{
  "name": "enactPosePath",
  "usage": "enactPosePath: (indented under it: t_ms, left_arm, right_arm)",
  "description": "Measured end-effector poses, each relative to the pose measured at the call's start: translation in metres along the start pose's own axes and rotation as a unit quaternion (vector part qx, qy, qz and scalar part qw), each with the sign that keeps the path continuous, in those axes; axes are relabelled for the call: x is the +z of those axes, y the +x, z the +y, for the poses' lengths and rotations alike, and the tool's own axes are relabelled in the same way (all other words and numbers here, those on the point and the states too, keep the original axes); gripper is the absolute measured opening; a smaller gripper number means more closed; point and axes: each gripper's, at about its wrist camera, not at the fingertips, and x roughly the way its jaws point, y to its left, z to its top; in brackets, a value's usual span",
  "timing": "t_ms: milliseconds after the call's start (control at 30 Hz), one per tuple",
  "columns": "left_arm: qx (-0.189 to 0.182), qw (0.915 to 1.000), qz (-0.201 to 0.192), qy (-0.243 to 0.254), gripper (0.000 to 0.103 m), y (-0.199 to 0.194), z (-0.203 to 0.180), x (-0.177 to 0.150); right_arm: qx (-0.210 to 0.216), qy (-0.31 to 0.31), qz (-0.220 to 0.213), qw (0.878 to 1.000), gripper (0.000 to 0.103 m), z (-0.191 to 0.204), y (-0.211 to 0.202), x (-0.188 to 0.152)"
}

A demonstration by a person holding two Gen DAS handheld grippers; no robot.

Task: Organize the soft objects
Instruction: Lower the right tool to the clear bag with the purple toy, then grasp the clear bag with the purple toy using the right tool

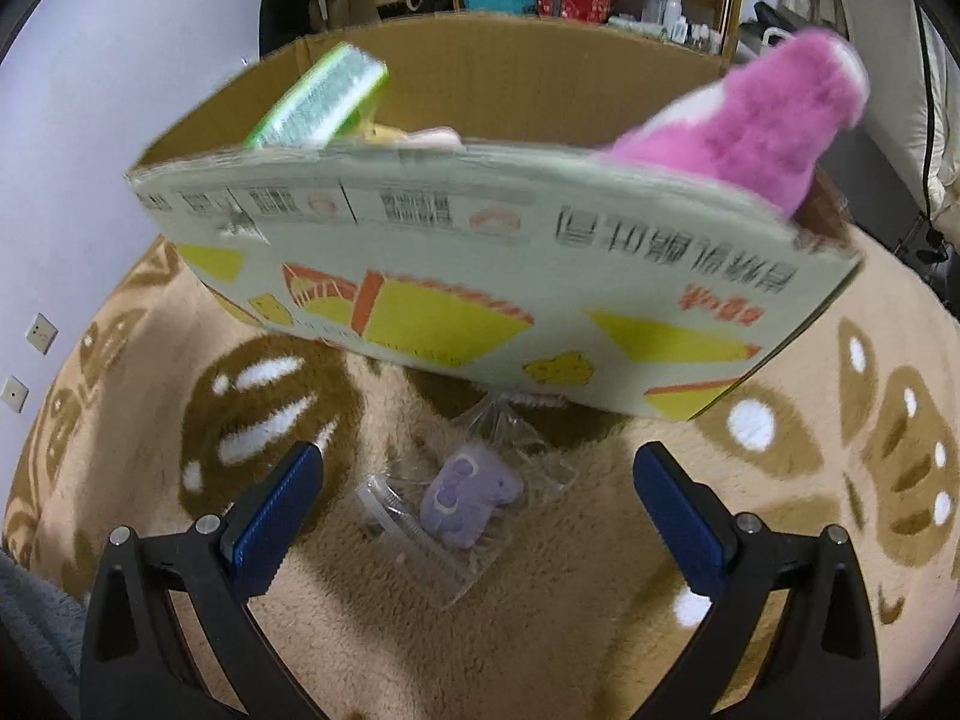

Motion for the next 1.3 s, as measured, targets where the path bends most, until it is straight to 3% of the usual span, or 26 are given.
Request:
enactPosePath:
  t_ms: [333, 533, 733, 800, 900, 1300]
  left_arm:
    - [0.002, 0.9999, 0.006, 0.016, 0.101, 0.009, -0.007, -0.002]
    - [0.004, 0.9998, 0.005, 0.019, 0.101, 0.011, -0.009, -0.003]
    - [0.004, 0.9998, -0.001, 0.02, 0.101, 0.007, -0.008, -0.003]
    - [0.004, 0.9998, -0.003, 0.019, 0.101, 0.004, -0.007, -0.003]
    - [0.005, 0.9998, -0.006, 0.02, 0.101, 0.0, -0.006, -0.003]
    - [0.026, 0.9992, -0.028, 0.008, 0.101, -0.02, 0.002, -0.006]
  right_arm:
    - [-0.028, -0.021, 0.024, 0.999, 0.103, 0.007, 0.029, -0.005]
    - [-0.022, -0.017, 0.037, 0.999, 0.101, 0.008, 0.033, -0.005]
    - [-0.023, -0.014, 0.037, 0.999, 0.088, 0.006, 0.027, -0.008]
    - [-0.029, -0.005, 0.036, 0.999, 0.073, 0.005, 0.021, -0.008]
    - [-0.026, 0.013, 0.039, 0.999, 0.063, -0.005, 0.017, -0.008]
    - [0.0, 0.025, 0.041, 0.999, 0.049, -0.004, -0.012, -0.014]
